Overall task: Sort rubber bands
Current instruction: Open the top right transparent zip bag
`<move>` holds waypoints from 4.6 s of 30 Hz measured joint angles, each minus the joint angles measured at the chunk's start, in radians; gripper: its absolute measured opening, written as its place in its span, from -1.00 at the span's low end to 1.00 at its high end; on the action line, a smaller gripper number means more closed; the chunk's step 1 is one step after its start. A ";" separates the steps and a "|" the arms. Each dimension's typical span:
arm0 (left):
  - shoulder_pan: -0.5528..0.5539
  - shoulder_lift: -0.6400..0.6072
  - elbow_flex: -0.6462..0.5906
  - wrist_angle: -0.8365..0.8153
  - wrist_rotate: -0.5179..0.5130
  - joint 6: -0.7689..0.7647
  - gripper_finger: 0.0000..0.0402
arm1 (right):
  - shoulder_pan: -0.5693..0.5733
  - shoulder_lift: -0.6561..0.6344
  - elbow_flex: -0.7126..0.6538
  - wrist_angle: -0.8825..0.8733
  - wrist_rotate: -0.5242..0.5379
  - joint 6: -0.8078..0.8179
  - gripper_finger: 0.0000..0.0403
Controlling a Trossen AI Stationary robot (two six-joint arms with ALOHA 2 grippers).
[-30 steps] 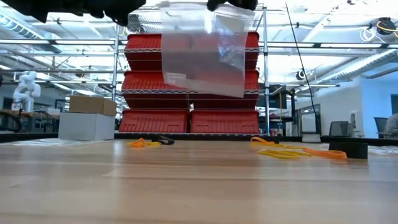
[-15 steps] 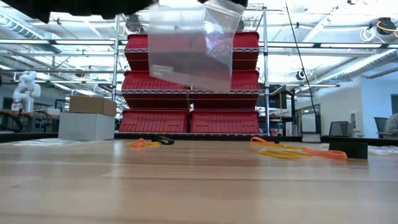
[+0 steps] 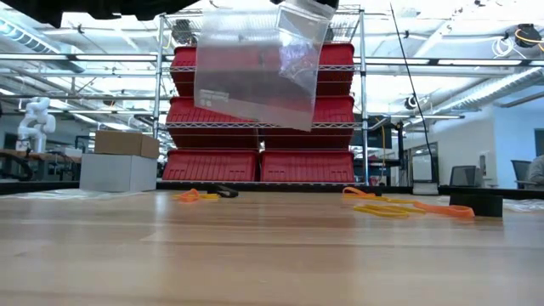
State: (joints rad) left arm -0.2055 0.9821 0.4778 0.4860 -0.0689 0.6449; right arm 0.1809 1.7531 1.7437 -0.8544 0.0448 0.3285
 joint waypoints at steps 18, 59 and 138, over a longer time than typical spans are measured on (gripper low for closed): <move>0.001 0.018 0.000 -0.005 -0.065 -0.032 -0.98 | -0.012 -0.003 0.000 0.014 -0.043 -0.023 -0.87; 0.102 0.088 0.000 -0.136 -0.097 -0.404 -0.99 | -0.147 0.155 0.000 0.253 -0.044 -0.214 -0.63; 0.227 0.071 0.000 -0.136 -0.034 -0.402 -0.99 | -0.115 0.077 -0.001 0.020 0.199 -0.086 -1.00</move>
State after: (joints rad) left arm 0.0212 1.0527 0.4782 0.3500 -0.1028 0.2424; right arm 0.0662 1.8301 1.7428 -0.8345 0.2435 0.2424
